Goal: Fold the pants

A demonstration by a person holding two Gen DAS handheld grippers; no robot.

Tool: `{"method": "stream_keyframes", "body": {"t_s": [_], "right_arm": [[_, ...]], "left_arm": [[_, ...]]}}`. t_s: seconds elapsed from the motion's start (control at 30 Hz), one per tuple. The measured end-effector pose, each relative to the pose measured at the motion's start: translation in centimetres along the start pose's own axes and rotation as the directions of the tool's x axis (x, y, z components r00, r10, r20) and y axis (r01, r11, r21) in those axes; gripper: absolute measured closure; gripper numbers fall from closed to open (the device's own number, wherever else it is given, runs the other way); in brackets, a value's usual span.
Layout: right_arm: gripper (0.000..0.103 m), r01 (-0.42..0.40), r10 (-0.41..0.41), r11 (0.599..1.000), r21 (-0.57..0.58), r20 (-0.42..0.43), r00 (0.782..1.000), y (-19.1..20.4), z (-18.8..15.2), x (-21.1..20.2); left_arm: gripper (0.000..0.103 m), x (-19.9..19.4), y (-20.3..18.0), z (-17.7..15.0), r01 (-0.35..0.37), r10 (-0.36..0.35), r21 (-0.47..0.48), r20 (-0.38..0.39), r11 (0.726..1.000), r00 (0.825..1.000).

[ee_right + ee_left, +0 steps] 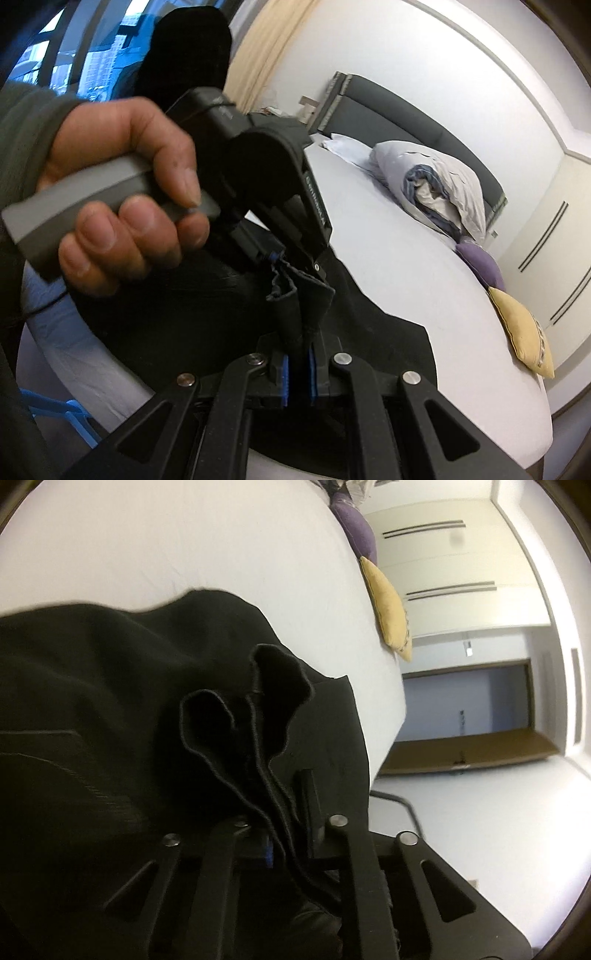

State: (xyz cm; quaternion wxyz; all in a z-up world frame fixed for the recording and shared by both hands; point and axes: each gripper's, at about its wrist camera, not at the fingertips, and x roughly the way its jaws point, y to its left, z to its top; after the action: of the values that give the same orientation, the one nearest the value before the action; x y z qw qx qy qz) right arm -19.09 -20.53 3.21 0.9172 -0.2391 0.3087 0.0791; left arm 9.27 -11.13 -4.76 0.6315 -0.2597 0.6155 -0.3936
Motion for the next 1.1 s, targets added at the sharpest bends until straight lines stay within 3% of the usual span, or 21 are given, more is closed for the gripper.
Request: {"method": "stream_keyframes", "body": {"t_s": [0.3,0.37,0.5,0.67,0.87,0.93,1.0,1.07,1.1], "right_arm": [[0.094,-0.047,0.044,0.997,-0.058,-0.060,0.997,2.9,0.1,1.7],[0.094,-0.065,0.061,0.997,-0.052,-0.091,0.994,3.5,-0.3,2.4],[0.094,-0.097,0.094,0.995,-0.019,-0.126,0.988,4.0,-1.2,3.1],[0.094,-0.089,0.090,0.996,0.016,-0.131,0.987,3.9,-0.9,3.3],[0.077,-0.121,0.128,0.991,0.055,-0.162,0.978,3.1,-1.8,3.9],[0.053,-0.172,0.194,0.976,0.137,-0.169,0.966,1.6,-2.2,3.5],[0.032,-0.291,0.334,0.927,0.237,-0.166,0.928,-0.7,-2.8,2.6],[0.030,-0.383,0.436,0.870,0.311,-0.122,0.892,-3.4,-3.5,1.3],[0.030,-0.418,0.475,0.835,0.358,-0.084,0.876,-5.5,-4.1,0.6]], "left_arm": [[0.095,-1.1,1.2,-0.2,-0.182,0.182,0.083,0.008,0.980,0.983],[0.094,-0.2,2.0,-0.2,-0.202,0.203,0.083,-0.002,0.976,0.979],[0.092,-0.4,3.5,-0.1,-0.172,0.172,0.041,-0.002,0.984,0.985],[0.090,-0.6,3.1,0.5,-0.220,0.220,0.074,0.006,0.973,0.976],[0.086,-1.7,2.3,-0.2,-0.288,0.286,0.093,0.027,0.953,0.958],[0.086,-2.9,1.9,-0.5,-0.370,0.365,0.116,0.062,0.922,0.929],[0.086,-4.5,1.6,-0.7,-0.464,0.453,0.100,0.110,0.880,0.885],[0.086,-6.4,1.1,-0.9,-0.516,0.499,0.077,0.172,0.853,0.850],[0.086,-7.0,0.6,-0.9,-0.523,0.502,0.081,0.194,0.848,0.843]]}}
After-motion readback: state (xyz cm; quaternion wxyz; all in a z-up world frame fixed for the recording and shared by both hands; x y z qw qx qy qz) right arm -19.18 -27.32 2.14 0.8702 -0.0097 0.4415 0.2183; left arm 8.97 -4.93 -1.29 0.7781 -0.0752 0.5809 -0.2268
